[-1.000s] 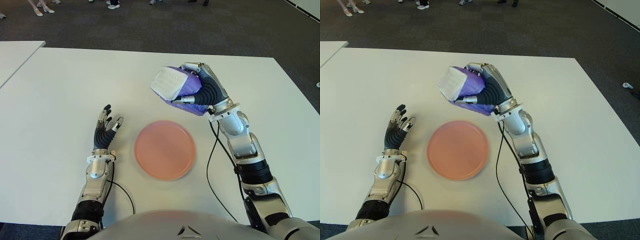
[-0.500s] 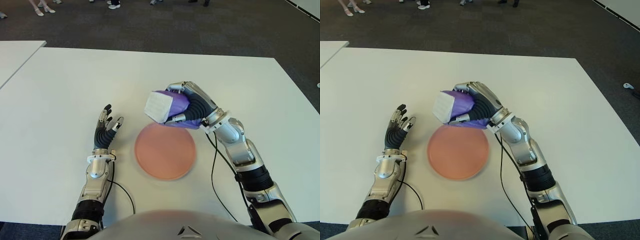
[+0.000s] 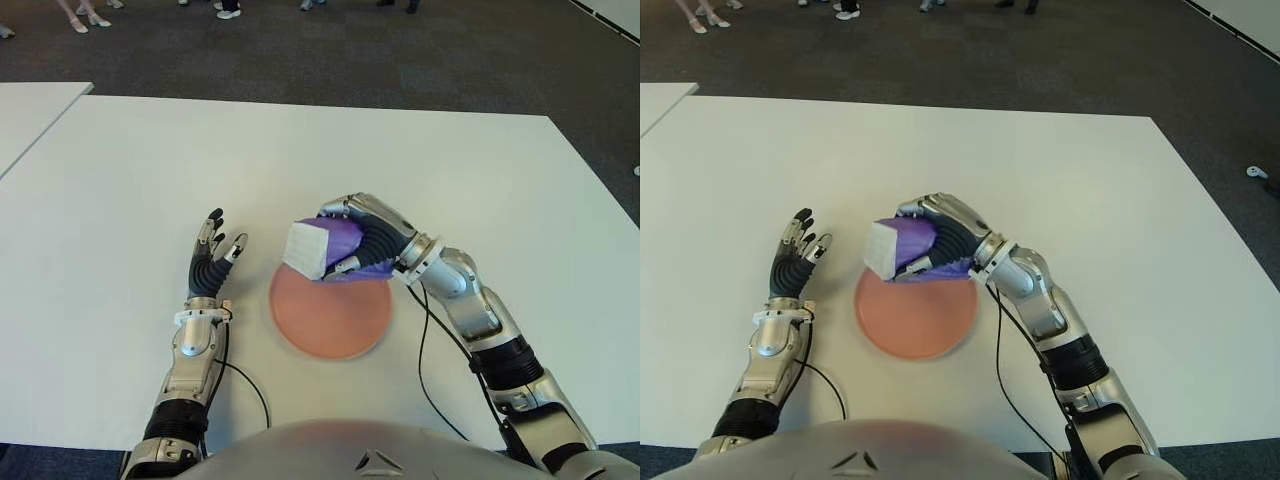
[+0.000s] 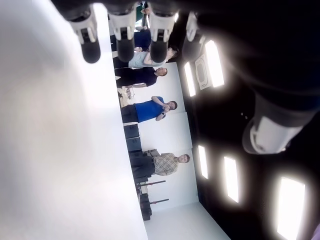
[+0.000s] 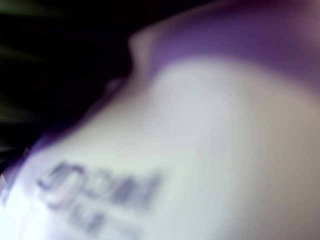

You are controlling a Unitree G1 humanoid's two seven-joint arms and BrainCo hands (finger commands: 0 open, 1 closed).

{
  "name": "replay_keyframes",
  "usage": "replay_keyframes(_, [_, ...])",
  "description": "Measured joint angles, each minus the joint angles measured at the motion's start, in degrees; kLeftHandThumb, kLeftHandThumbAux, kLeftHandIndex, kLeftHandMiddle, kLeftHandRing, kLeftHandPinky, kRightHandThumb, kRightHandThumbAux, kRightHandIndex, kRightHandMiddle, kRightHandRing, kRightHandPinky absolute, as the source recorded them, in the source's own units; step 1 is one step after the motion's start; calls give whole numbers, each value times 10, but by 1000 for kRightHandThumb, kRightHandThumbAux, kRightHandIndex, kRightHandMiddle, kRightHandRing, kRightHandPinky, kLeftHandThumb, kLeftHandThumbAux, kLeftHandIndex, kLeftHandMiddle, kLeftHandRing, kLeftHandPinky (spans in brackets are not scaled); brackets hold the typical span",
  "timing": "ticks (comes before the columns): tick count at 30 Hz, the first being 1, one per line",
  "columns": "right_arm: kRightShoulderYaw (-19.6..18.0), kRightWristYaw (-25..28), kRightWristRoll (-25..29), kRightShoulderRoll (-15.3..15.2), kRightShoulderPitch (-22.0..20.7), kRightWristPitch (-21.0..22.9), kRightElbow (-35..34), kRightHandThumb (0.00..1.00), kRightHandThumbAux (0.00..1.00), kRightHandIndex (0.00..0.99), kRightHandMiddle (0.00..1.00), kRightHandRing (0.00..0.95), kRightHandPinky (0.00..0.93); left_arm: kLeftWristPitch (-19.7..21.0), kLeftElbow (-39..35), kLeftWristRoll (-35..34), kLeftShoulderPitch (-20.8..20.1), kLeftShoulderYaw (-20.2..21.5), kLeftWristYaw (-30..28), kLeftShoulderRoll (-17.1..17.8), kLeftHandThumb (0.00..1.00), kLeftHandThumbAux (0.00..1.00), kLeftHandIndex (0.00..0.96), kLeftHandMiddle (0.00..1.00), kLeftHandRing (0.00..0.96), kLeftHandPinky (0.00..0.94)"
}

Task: Put the tissue paper into the plate.

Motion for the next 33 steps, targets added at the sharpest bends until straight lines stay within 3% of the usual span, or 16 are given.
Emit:
replay_keyframes(17, [27,-55,-64,-1,0,-119,60,854,678,397,533,821,809,0,-10,-1,6,-4,-11,3,0,521,0,0,0,0])
replay_keyframes(33, [42,-84,-110,2,-20,-169,108,852,680,394,530,811,793,-10,-4,-1,4,-5,-11,4,0,501,0,0,0,0])
